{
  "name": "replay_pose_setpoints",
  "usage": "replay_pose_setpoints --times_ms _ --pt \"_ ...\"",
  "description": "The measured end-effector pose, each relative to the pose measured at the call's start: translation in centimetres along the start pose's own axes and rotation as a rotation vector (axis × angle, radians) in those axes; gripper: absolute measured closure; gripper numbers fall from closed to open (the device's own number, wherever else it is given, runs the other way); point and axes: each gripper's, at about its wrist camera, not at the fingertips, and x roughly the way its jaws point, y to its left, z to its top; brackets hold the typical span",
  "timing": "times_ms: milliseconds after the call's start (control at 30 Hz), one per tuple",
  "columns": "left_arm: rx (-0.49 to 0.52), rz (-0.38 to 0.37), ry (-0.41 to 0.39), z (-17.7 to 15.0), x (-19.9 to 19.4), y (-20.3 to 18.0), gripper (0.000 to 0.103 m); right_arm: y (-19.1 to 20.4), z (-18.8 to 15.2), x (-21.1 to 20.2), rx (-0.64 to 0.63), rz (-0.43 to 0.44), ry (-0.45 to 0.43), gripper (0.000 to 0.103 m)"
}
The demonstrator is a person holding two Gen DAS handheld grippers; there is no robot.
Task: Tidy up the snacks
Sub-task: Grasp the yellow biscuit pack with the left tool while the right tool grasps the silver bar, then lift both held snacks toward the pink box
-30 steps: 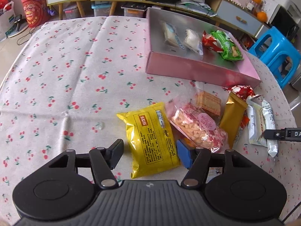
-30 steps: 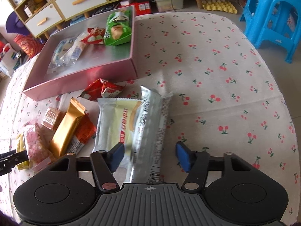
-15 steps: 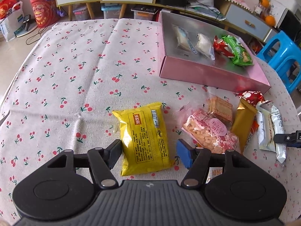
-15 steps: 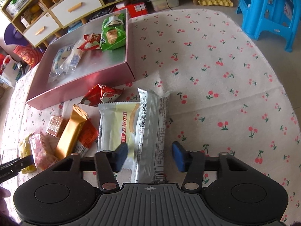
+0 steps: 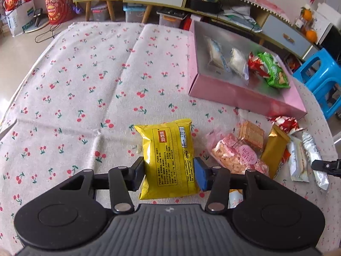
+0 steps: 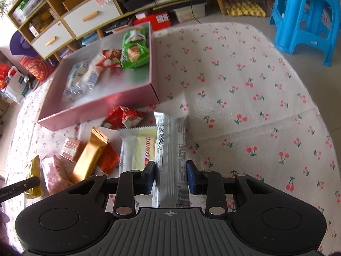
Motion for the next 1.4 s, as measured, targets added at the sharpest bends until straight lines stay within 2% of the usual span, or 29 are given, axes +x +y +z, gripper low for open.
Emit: replay_pose_setpoints --times_ms 200,500,867,1000,1267,1400 --pt "-0.027 -0.03 -0.03 0.5 -1.3 0.0 0.058 0.1 0.4 -1.3 0.029 0.017 -0.033 0.073" --pt "-0.024 -0.088 -0.087 1.4 -2.6 -2.1 0.058 1.9 1.5 -3.7 0.073 0.069 -0.111 0.074" --pt "-0.086 -0.146 -0.118 2.8 -2.4 -3.9 0.058 1.3 2.6 -5.5 0.186 0.117 -0.171 0.076" --pt "-0.081 -0.155 -0.126 3.1 -2.1 -4.4 0.058 1.2 2.9 -6.0 0.197 0.132 -0.193 0.076" --pt "-0.037 -0.158 -0.154 4.1 -0.8 -5.0 0.058 2.2 3.9 -4.9 0.15 0.165 -0.189 0.076" --pt "-0.003 -0.145 -0.141 6.2 0.3 -5.1 0.058 3.0 5.8 -3.3 0.114 0.208 -0.147 0.076"
